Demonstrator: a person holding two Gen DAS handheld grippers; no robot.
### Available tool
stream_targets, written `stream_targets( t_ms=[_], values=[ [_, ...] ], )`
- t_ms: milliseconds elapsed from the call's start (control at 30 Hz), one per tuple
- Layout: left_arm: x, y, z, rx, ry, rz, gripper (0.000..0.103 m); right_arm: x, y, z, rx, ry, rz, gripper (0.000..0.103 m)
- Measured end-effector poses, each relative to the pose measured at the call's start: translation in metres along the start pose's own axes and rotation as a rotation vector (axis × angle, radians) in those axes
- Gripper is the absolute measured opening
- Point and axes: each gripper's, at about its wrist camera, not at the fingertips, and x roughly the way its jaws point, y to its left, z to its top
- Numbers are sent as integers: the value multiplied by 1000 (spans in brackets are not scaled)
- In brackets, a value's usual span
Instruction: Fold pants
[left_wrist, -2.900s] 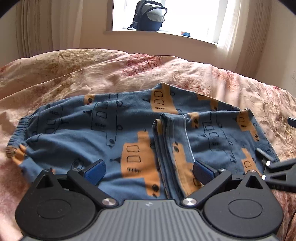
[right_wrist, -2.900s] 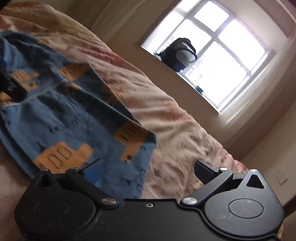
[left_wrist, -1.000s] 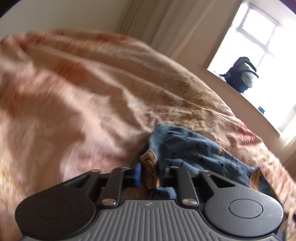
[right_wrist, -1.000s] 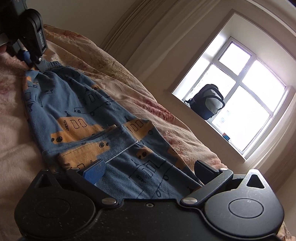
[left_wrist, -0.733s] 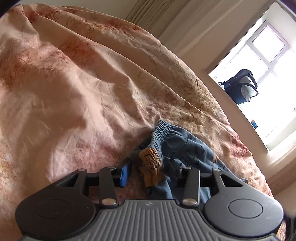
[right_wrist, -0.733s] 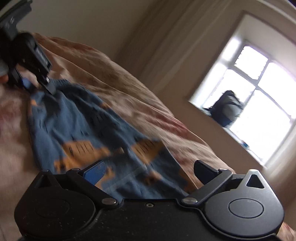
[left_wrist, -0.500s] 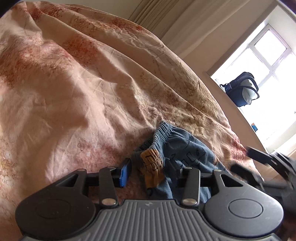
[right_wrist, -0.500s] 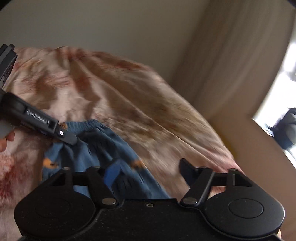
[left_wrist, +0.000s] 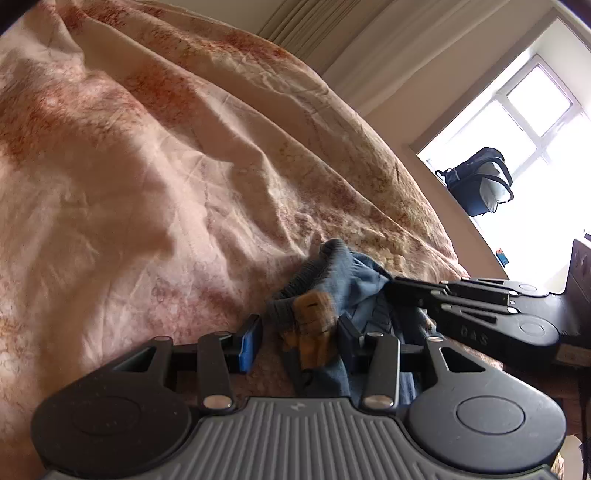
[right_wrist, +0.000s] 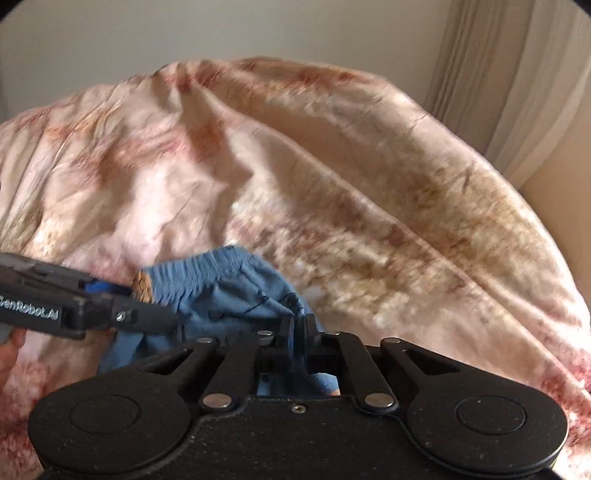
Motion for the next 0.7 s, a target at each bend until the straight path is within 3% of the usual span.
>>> stream_targets(
  t_ms=[100,200,333,433,533,567,700],
  values=[
    [2,-2,0,8,9,-8,49,9,-3,-5,22,25,-10,2],
    [6,5,4,-45,36,-37,49,14,2,-6,11,35,-26,6],
    [9,24,9,-192,55,-92,48,-10,-3,5,63,-65,0,22],
    [11,27,9,-219,56,-98,47,-10,-3,16,79,-86,31,30],
    [13,28,9,-223,66,-100,36,19,6,20,10,15,43,30],
    [15,29,9,-225,76,-102,28,30,8,20,-5,46,13,30],
    [18,29,11,-220,93,-102,21,36,-1,22,83,27,-120,28]
  ],
)
